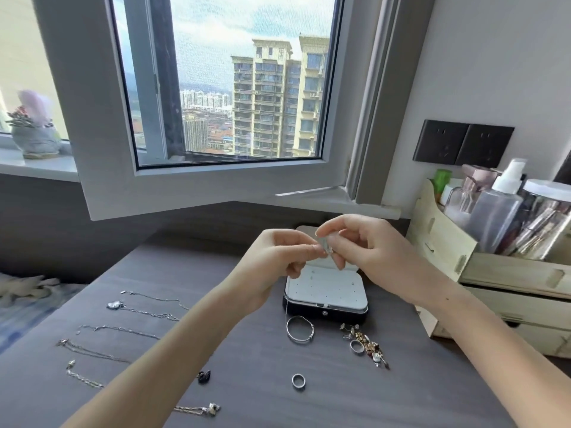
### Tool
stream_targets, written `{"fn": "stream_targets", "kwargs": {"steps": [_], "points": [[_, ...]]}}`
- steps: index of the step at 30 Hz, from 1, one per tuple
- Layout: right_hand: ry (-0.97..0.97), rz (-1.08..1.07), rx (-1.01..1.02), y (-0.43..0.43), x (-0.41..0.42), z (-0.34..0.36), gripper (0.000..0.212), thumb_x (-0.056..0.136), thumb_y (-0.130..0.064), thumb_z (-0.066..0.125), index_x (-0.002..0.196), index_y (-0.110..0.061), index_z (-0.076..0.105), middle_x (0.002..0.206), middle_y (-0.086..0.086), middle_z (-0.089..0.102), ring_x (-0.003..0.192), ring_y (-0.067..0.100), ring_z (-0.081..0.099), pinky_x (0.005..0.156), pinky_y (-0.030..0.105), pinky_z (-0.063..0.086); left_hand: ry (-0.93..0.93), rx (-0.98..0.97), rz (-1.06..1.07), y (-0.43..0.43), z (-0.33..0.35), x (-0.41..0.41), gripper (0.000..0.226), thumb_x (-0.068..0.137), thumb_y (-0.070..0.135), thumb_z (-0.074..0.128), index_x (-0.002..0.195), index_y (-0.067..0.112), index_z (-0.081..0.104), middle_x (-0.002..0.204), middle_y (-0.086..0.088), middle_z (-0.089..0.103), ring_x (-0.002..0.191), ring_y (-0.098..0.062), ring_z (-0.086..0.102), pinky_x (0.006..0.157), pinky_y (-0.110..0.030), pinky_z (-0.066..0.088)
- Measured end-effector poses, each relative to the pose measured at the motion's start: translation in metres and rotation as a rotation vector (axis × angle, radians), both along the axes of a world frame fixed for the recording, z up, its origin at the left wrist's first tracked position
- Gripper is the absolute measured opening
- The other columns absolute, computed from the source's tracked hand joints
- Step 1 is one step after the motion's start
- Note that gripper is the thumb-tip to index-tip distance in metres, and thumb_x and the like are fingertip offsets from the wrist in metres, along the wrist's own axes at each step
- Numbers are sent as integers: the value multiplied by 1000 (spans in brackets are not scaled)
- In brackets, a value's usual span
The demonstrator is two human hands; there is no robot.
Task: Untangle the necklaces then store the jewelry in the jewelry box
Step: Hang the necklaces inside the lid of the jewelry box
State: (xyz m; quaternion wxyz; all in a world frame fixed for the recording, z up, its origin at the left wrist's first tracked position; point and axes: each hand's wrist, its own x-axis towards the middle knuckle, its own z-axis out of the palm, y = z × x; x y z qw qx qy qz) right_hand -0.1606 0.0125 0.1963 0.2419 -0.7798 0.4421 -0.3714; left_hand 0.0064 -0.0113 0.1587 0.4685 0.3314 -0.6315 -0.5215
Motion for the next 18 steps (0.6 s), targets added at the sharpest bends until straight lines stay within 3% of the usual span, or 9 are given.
{"fn": "stream_targets", "kwargs": {"steps": [3,6,8,12,14,18], "points": [[-177,56,193,5,-5,3,14,93,-8,52,98,-10,65,56,-3,55,56,7,47,56,19,40,-12,5,-58,2,1,1,22,66,27,74,78,9,74,71,-3,61,69,-11,53,66,-22,47],[-375,99,411,6,-9,1,20,95,0,45,94,-4,64,55,1,49,52,10,39,54,23,34,-23,-14,-85,4,-3,0,28,66,34,76,81,11,72,81,-7,63,78,-14,58,81,-30,50],[-466,118,542,7,-10,-1,22,95,2,41,92,-2,63,55,3,47,52,11,37,51,21,34,-47,-23,-65,5,-6,-3,21,71,28,74,80,10,70,81,-7,62,79,-15,58,86,-35,50],[-577,113,637,11,-10,-8,20,94,-1,45,90,-2,64,62,6,55,56,12,46,55,22,42,-35,3,-68,14,-7,-12,16,72,23,67,77,7,65,77,-6,63,73,-11,59,68,-24,51],[-571,116,590,14,-11,-11,12,89,-1,52,92,-2,64,65,5,58,59,12,50,60,23,43,-31,21,-53,17,-7,-14,18,72,23,64,77,6,64,74,-4,63,71,-12,57,60,-22,46],[-418,45,384,21,-12,-18,9,84,-2,63,93,-3,64,71,4,67,66,10,56,62,23,43,-57,31,-41,18,-9,-16,16,74,24,62,75,8,63,70,0,61,71,-15,51,60,-22,41]]}}
